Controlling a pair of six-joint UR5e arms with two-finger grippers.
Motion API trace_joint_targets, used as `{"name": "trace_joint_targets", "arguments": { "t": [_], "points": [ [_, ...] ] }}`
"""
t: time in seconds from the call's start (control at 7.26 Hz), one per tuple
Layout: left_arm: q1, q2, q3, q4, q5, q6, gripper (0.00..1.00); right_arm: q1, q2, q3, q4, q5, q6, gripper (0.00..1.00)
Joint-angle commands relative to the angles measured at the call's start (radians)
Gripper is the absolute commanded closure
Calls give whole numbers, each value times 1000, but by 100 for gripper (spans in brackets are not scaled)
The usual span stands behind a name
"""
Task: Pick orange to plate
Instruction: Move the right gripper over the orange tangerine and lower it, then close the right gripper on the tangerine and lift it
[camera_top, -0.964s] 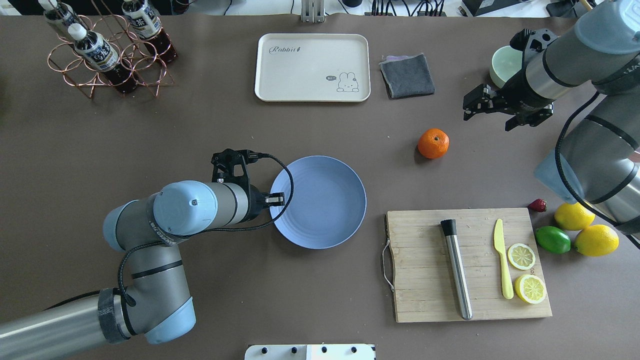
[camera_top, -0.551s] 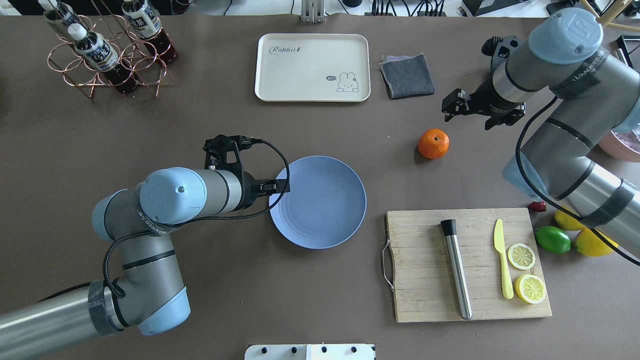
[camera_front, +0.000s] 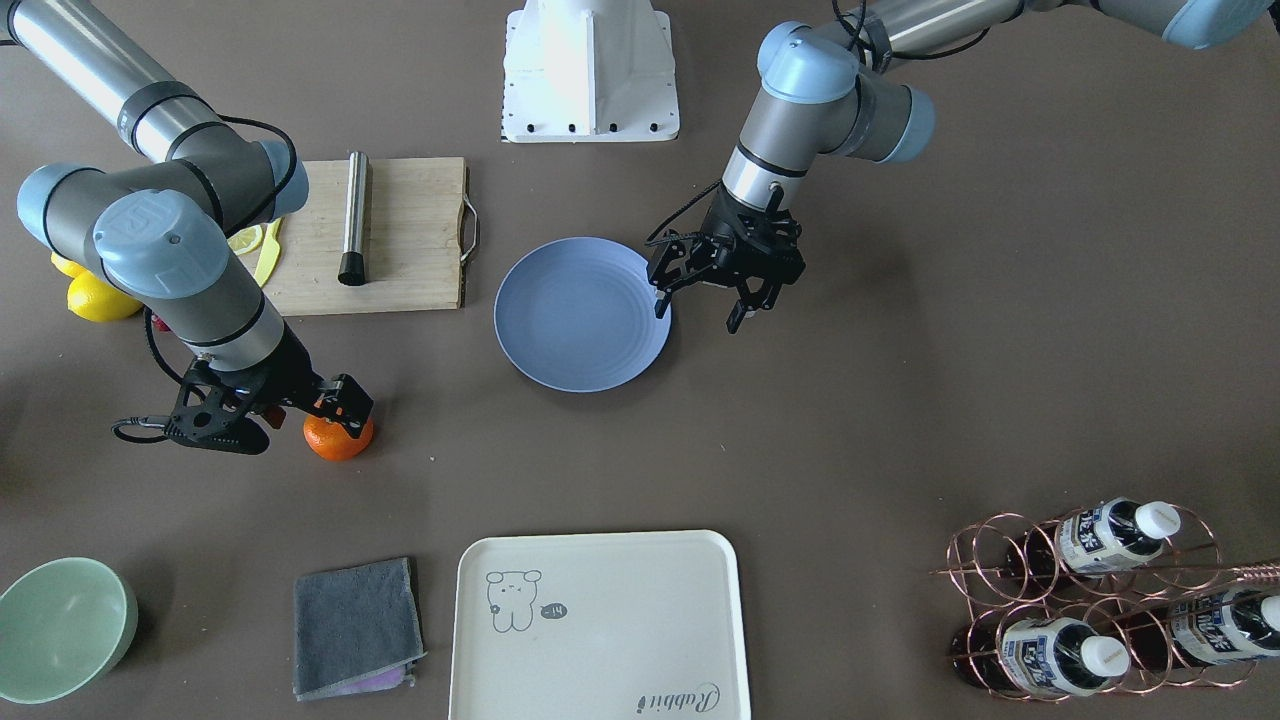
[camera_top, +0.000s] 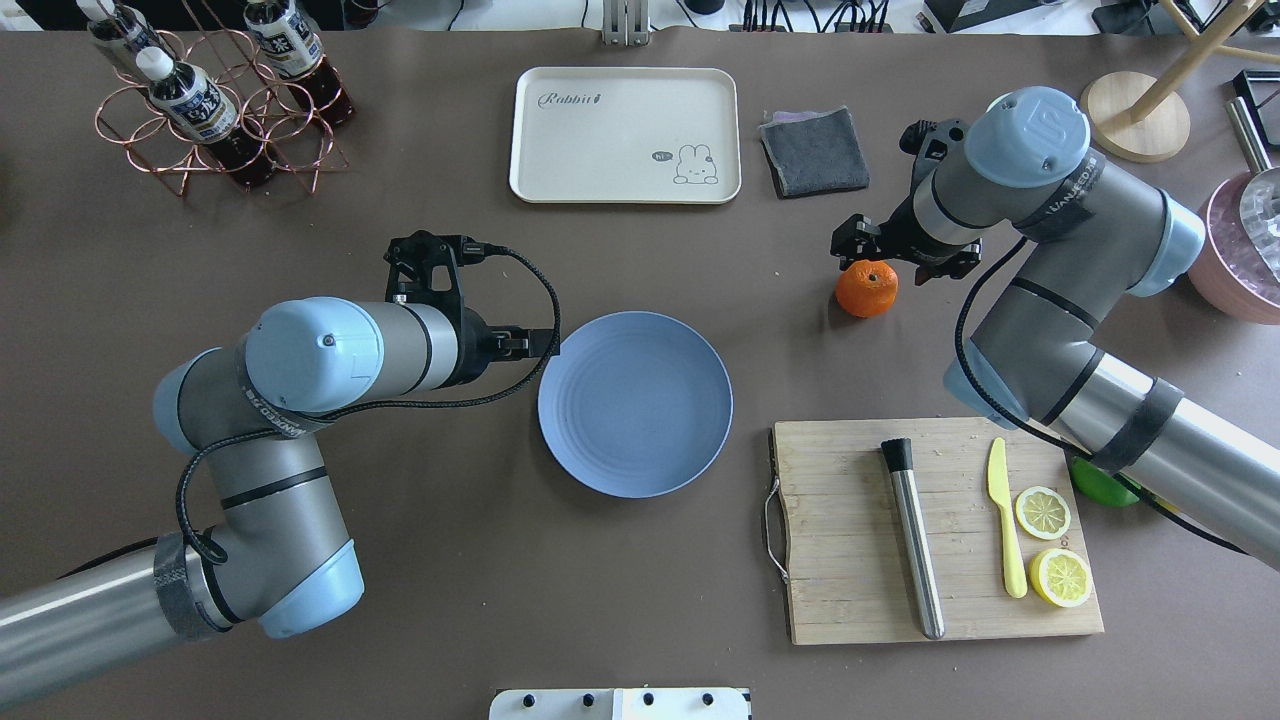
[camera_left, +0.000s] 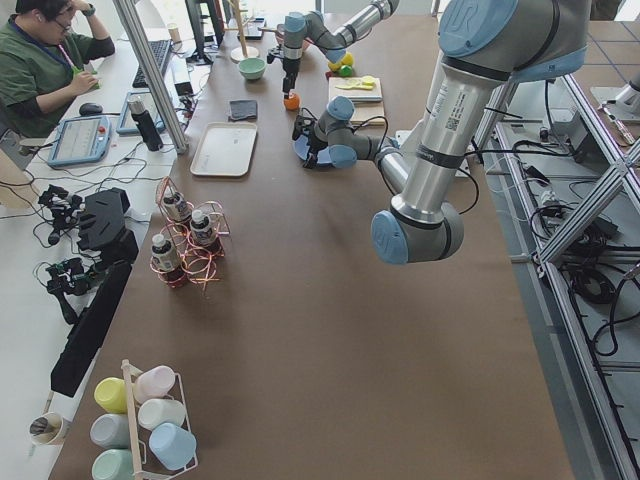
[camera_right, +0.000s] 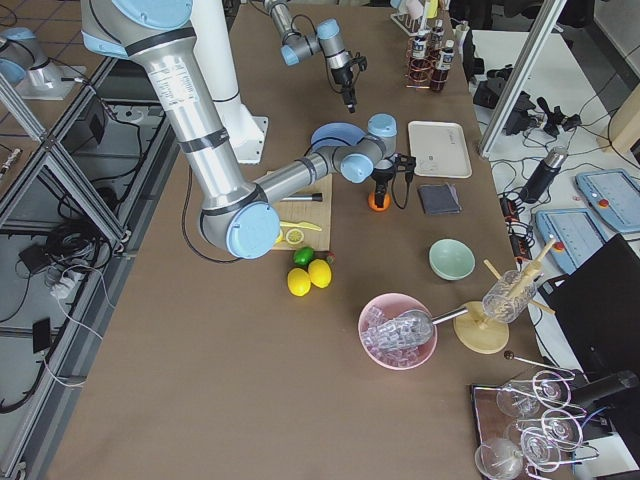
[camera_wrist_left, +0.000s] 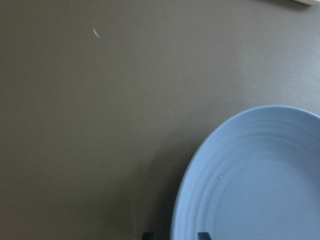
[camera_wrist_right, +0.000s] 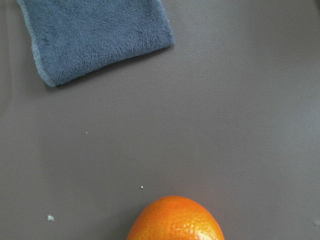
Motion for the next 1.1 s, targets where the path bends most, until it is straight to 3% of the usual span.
{"name": "trace_joint_targets", "arguments": {
  "t": [0.0,0.14,0.28,0.41,0.69,0.96],
  "points": [
    [-20,1,8,-1,-35,9,2,-42,6,-20,5,-46,6,0],
    [-18,1,8,-1,-37,9,2,-49,4,-22,5,-48,6,2],
    [-15,1,9,-3,-37,9,2,-48,4,-22,5,-48,6,41],
    [-12,1,9,-3,-37,8,2,-39,4,-17,6,-47,-1,99],
    [-12,1,6,-9,-37,8,2,-4,19,9,-6,-34,-5,100],
    [-88,34,-3,-4,-145,88,2,-2,35,94,-75,-28,9,100]
  ]
}}
